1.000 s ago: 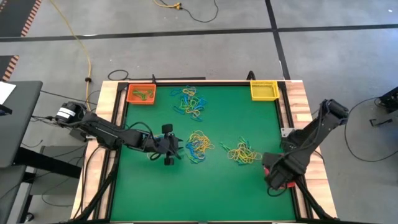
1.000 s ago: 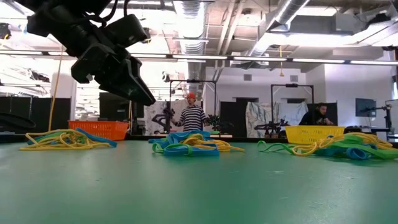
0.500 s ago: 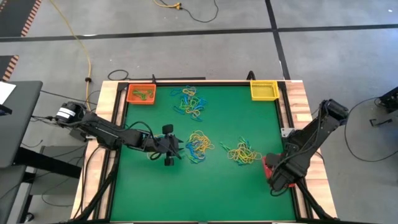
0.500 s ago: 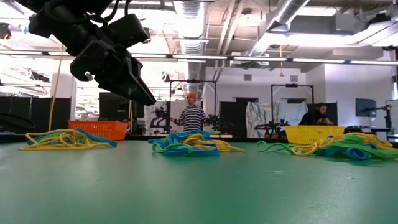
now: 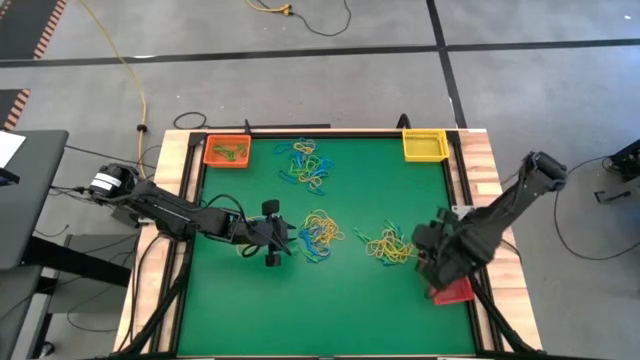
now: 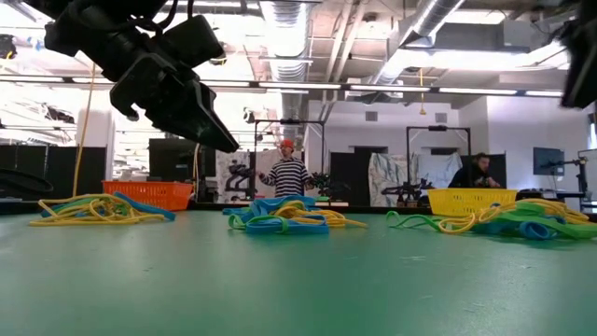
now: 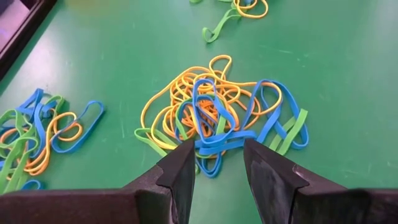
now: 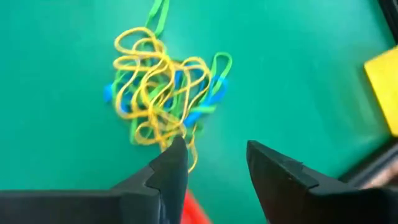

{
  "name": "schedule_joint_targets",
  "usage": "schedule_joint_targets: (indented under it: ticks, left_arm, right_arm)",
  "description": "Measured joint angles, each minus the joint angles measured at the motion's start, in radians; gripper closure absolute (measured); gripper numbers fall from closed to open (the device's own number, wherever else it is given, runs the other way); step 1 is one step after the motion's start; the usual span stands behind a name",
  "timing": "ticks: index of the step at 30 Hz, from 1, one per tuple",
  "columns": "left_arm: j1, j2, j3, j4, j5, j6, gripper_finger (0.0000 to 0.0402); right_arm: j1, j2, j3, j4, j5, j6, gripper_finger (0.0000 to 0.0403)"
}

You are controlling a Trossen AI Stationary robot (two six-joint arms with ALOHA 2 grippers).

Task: Sort rubber bands into baskets
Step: Put the blue rubber band into the red bin

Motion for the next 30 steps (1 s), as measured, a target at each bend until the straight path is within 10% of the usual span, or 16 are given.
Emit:
schedule_joint_targets:
  ticks: [17, 30]
  left_arm:
    - [-0.002, 0.000, 0.000, 0.000, 0.016, -0.012, 0.0274]
    - [-0.002, 0.000, 0.000, -0.001, 0.016, -0.011, 0.0274]
  right_arm:
    - [-0.552, -0.111, -0.299, 0.479, -0.235, -0.594, 0.0214]
    - [-0.732, 0.012, -0.358, 0.664, -0.445, -0.805, 0.0214]
